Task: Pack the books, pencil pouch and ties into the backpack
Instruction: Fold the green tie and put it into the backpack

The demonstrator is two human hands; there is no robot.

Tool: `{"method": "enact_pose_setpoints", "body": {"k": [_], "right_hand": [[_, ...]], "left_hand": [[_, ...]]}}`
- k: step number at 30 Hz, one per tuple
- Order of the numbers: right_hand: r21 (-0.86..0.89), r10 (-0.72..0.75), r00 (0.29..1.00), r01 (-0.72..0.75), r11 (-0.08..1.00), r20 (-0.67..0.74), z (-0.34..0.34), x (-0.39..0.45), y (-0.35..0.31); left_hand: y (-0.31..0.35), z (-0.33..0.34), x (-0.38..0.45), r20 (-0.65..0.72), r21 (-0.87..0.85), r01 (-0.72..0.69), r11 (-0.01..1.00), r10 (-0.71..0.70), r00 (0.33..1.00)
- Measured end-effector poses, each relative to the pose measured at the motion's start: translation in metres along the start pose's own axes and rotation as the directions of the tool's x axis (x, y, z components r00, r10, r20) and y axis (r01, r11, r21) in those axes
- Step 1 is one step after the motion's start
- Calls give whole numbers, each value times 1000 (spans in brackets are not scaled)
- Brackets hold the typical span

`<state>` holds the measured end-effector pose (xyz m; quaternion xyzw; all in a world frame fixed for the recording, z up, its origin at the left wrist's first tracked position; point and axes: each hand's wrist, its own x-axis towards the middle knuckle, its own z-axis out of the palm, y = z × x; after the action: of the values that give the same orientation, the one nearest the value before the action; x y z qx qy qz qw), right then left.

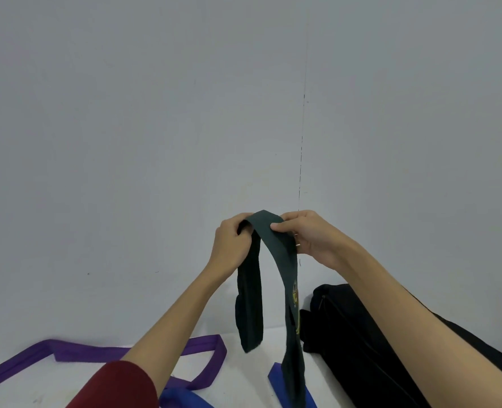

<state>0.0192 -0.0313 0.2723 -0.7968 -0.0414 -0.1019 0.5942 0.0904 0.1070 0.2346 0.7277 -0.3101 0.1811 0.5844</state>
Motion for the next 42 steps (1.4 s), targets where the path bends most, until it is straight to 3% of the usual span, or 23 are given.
{"method": "enact_pose_setpoints", "body": {"k": [15,24,31,42], "right_hand": [[223,-33,967,92,971,-255,28,4,4],[173,-40,974,80,982,-225,28,0,8],[201,-56,944,126,971,-325,32,3,14],[230,-41,898,156,961,-438,32,4,18]], "left_hand": [[16,2,-8,176,-283,205,937,-160,971],[11,-2,-3,109,-285,103,953,-74,991],[11,4,-8,286,-471,319,823,-199,937],[5,10,-14,385,-601,414,684,-206,900]]}}
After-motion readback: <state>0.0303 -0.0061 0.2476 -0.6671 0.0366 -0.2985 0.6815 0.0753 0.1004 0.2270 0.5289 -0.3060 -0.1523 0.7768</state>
